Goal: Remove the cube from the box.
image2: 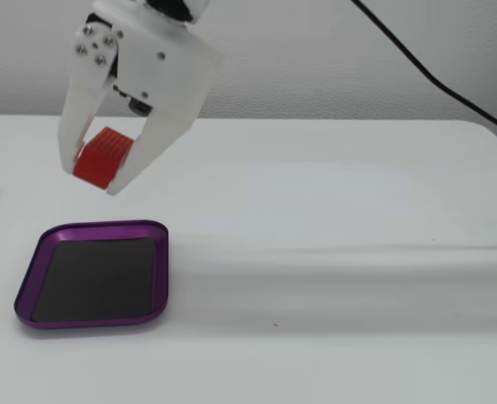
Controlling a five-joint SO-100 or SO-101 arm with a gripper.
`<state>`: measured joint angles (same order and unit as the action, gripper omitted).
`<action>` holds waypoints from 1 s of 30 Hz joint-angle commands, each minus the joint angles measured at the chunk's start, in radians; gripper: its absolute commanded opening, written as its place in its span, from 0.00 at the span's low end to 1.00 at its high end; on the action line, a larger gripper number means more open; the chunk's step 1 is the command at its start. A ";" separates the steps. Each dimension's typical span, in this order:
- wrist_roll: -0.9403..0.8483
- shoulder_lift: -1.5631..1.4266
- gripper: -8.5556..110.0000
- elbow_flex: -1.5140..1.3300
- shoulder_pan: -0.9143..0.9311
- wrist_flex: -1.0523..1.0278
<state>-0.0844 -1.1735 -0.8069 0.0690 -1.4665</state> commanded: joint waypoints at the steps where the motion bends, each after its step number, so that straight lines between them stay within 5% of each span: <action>1: -0.006 -0.152 0.07 -0.055 0.002 -0.006; 8: -0.008 -0.319 0.07 -0.359 0.003 0.020; 22: -0.008 -0.630 0.07 -1.129 -0.064 0.436; 30: 0.005 -0.630 0.07 -1.276 -0.164 0.601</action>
<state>-0.0844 -1.7579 -2.0785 -0.0828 -0.9035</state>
